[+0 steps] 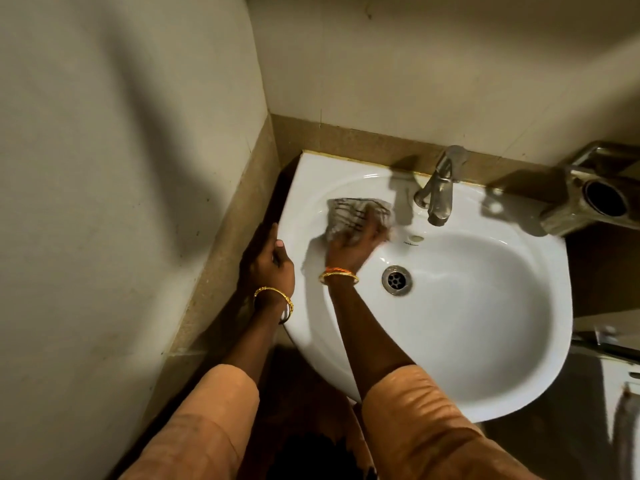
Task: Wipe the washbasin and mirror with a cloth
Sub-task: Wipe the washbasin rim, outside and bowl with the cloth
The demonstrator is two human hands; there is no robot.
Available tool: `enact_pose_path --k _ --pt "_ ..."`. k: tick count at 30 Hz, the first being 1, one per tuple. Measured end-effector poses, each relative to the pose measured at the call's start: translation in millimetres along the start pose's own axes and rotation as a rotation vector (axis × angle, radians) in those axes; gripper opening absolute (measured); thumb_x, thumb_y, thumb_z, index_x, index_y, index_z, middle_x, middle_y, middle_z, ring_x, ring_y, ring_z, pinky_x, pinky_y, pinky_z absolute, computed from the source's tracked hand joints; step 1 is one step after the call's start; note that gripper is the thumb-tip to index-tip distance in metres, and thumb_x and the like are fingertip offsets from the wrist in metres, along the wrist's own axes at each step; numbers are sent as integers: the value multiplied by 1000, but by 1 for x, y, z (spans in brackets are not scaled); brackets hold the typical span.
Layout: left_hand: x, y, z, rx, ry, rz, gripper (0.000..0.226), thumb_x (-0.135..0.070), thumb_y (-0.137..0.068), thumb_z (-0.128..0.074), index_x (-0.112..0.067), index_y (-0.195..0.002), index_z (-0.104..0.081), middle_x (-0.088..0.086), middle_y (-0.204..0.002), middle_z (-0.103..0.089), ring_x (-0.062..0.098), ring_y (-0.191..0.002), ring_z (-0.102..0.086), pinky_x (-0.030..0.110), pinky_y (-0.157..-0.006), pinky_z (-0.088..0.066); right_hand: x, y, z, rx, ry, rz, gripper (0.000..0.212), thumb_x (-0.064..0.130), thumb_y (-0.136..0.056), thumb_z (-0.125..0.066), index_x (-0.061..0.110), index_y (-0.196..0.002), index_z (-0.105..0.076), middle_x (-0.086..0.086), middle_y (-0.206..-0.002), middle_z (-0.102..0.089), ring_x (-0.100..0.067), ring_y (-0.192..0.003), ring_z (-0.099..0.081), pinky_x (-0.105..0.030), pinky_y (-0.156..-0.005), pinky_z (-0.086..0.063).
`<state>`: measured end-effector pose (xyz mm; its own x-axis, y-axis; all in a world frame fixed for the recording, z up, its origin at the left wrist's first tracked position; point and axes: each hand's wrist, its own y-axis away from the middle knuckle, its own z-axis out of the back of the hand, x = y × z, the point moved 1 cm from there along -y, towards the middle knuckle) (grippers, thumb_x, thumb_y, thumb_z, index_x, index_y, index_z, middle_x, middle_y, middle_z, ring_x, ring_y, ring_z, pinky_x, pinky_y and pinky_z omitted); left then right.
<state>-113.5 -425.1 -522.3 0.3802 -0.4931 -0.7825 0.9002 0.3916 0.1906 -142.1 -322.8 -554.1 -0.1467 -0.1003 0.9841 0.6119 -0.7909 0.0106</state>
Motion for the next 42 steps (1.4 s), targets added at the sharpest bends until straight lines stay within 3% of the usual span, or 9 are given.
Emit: enact_pose_path --k 4,9,14,22,27,30,33,37,42 --pt "1 0 -1 -2 -11 -14 37 -27 -98 -42 -28 -133 -54 6 -130 -62 30 -113 -59 30 -90 -44 6 0 4 405 109 178 66 -4 -61 -46 3 -126 -56 -24 -129 -38 -33 -121 -41 -40 -105 -40" --pt "3 -1 -3 -11 34 -30 37 -25 -98 -43 -28 -132 -54 7 -128 -63 29 -113 -60 27 -88 -43 -11 -29 41 108 67 96 62 -6 -56 -46 4 -116 -59 -6 -111 -32 -23 -103 -46 -34 -98 -46" --pt "6 -4 -5 -11 82 -16 37 -24 -98 -42 -27 -133 -54 6 -131 -61 28 -115 -58 21 -87 -37 -1 -22 25 98 3 -139 46 -3 -65 -58 -1 -110 -58 -16 -113 -34 -29 -103 -47 -1 -88 -37" --pt "12 -11 -8 11 187 -38 37 -16 -96 -44 -19 -131 -56 4 -135 -58 22 -121 -54 12 -89 -36 6 1 9 660 169 -276 15 37 -77 -60 41 -90 -64 -7 -124 -47 -26 -125 -39 -43 -110 -31" --pt "20 -20 -10 37 523 -7 35 1 -91 -50 2 -125 -59 7 -133 -56 14 -122 -51 -4 -80 -40 -4 19 27 1018 312 -149 39 34 -70 -70 30 -109 -66 -12 -131 -52 -19 -122 -46 -23 -102 -39" --pt "24 -23 -12 38 592 9 34 2 -90 -51 3 -124 -59 7 -131 -57 12 -118 -52 0 -79 -43 -4 30 47 1137 333 -66 40 22 -77 -72 25 -116 -61 -13 -133 -50 -20 -125 -44 -34 -109 -37" --pt "27 -24 -14 41 640 35 34 2 -90 -53 2 -122 -60 4 -128 -58 11 -117 -53 6 -83 -45 8 22 39 1004 169 -94 50 -3 -79 -68 3 -124 -49 -19 -125 -52 -22 -111 -52 -32 -97 -43" --pt "31 -26 -15 59 623 30 33 -3 -90 -53 -4 -122 -62 6 -132 -58 16 -121 -54 15 -91 -44 26 25 18 670 49 -202 67 6 -76 -74 11 -133 -39 0 -113 -44 -10 -108 -47 -26 -100 -38" --pt "31 -27 -16 52 638 33 32 -4 -89 -55 -5 -120 -63 4 -131 -59 18 -119 -57 8 -82 -48 12 45 50 939 156 -125 49 12 -79 -72 5 -125 -56 -13 -120 -61 -18 -106 -58 -34 -98 -46"
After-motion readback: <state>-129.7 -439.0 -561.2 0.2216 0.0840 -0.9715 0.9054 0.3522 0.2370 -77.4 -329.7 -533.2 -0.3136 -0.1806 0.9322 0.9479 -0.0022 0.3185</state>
